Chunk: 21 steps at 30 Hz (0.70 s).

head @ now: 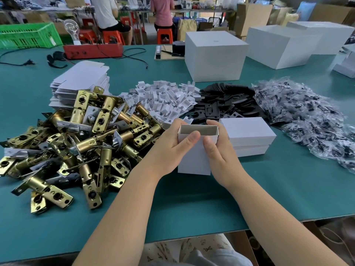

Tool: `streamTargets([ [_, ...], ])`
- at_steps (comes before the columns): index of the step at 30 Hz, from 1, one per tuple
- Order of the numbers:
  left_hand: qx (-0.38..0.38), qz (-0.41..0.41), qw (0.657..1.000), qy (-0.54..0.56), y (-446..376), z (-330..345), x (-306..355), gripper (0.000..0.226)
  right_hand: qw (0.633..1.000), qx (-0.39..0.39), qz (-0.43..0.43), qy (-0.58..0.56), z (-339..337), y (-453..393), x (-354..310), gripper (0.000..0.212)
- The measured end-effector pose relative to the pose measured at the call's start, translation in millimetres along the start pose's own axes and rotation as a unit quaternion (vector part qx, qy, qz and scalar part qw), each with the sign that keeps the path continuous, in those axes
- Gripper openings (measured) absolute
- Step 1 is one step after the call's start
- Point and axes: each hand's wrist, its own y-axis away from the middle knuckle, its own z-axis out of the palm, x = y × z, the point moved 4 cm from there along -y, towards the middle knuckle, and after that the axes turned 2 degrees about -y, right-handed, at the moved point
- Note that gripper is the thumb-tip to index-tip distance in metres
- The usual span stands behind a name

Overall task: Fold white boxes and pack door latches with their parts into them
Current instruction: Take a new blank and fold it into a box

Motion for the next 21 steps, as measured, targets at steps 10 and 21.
streamTargets([
  [10,0.007,-0.005,1.0,-0.002,0.5,0.5,0.4,0.058,0.998,0.044,-0.01,0.031,-0.4,0.1,-2.6,0.037],
  [21,0.218,-0.078,0.938,-0.258,-4.3,-68.1,28.3,0.027,0.992,0.065,-0.025,0.105,-2.4,0.8,-0.5,0.038],
])
